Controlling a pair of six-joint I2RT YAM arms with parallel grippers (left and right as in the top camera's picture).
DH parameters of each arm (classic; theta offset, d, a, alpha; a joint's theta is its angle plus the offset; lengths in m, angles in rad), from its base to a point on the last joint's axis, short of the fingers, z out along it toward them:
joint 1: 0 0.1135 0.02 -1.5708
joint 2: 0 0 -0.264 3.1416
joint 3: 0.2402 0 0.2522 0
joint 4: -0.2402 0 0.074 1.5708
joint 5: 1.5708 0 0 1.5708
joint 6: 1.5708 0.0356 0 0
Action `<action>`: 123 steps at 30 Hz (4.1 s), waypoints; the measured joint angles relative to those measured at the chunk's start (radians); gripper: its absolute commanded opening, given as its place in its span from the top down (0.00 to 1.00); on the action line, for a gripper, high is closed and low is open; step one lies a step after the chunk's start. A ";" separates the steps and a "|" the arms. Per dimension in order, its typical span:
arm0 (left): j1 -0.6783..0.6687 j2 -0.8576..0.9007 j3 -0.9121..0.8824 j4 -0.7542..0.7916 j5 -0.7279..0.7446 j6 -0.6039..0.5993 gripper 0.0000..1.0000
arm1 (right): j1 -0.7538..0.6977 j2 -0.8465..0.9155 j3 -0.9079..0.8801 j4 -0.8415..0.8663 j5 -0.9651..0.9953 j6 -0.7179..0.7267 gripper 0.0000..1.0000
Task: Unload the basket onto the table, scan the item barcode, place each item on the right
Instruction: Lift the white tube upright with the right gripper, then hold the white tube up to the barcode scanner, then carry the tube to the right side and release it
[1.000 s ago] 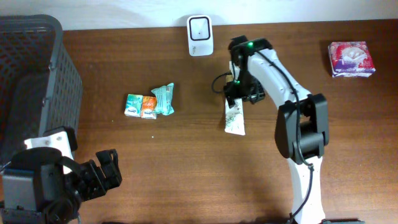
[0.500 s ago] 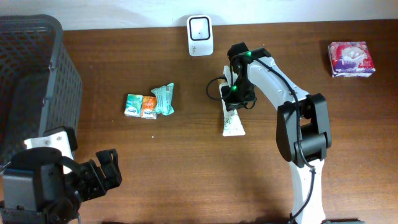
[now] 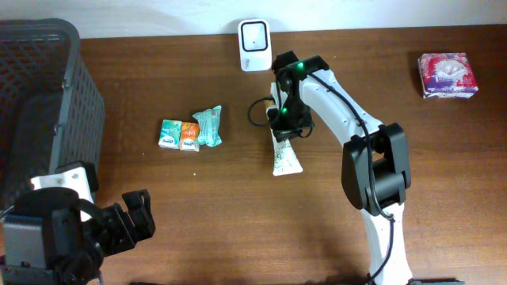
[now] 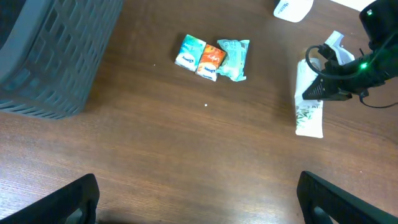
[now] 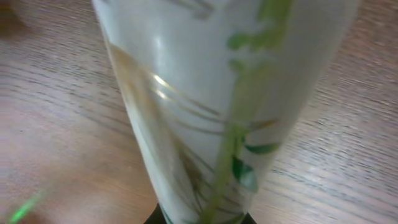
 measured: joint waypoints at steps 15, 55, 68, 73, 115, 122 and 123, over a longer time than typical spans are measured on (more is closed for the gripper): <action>0.000 0.000 0.000 0.000 0.000 0.000 0.01 | 0.048 0.003 0.194 0.401 0.097 0.005 0.96; 0.000 0.000 0.000 0.000 0.000 0.000 0.01 | -0.017 0.179 0.207 0.937 -0.077 0.967 0.96; 0.000 0.000 0.000 0.000 0.000 0.000 0.01 | -0.017 0.179 0.208 0.852 -0.167 0.723 0.96; 0.000 0.000 0.000 0.000 0.000 0.000 0.01 | -0.021 0.181 0.208 0.854 -0.179 0.683 0.96; 0.000 0.000 0.000 0.000 0.000 0.000 0.01 | -0.853 0.031 0.306 0.019 0.113 0.634 0.85; 0.000 0.000 0.000 0.000 0.000 0.000 0.01 | -0.873 0.031 0.306 0.096 0.199 0.632 0.75; 0.000 0.000 0.000 0.000 0.000 0.000 0.01 | -0.873 0.031 0.306 0.096 0.206 0.629 0.73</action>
